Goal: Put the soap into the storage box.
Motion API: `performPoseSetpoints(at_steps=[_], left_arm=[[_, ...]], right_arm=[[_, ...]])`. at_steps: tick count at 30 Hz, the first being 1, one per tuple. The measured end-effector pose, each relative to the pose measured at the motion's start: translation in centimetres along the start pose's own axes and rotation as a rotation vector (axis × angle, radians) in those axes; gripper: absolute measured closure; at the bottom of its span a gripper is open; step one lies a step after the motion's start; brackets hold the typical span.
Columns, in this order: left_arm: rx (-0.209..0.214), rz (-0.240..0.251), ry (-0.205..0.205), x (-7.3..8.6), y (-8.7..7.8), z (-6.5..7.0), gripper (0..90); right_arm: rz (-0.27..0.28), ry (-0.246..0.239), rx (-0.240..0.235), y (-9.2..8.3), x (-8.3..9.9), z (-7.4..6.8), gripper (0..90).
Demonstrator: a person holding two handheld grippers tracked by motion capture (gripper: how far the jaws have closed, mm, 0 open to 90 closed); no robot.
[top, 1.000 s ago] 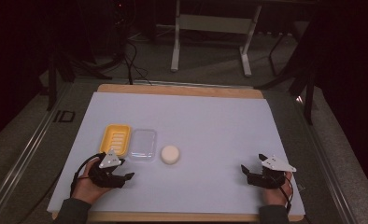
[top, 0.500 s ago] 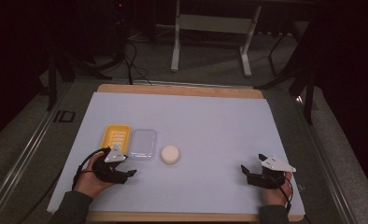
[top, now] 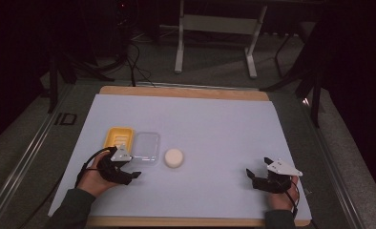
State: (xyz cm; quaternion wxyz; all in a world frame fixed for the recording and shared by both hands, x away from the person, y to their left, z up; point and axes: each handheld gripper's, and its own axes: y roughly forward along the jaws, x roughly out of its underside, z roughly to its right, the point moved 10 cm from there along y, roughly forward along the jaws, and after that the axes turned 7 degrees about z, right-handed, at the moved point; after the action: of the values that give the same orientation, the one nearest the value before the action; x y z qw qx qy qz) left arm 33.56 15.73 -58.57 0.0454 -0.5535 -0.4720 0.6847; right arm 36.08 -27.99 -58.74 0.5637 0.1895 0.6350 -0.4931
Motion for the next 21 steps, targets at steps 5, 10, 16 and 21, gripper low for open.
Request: performPoseSetpoints(at_steps=[5, 10, 16, 21], left_arm=[[0.007, -0.014, 0.020, -0.5, 0.3, -0.1, 33.6], [0.023, -0.025, 0.026, -1.0, 0.6, -0.2, 33.0], [0.048, -0.037, 0.045, -1.6, 0.8, 0.0, 30.5], [0.056, -0.051, 0.059, -1.8, 1.1, 0.0, 29.2]], right_arm=[[-0.002, -0.003, 0.000, 0.0, 0.0, 0.0, 15.0], [-0.002, -0.003, 0.000, 0.0, 0.0, 0.0, 15.0], [-0.001, -0.004, 0.001, 0.0, 0.0, 0.0, 15.0], [0.000, -0.004, 0.001, 0.0, 0.0, 0.0, 15.0]])
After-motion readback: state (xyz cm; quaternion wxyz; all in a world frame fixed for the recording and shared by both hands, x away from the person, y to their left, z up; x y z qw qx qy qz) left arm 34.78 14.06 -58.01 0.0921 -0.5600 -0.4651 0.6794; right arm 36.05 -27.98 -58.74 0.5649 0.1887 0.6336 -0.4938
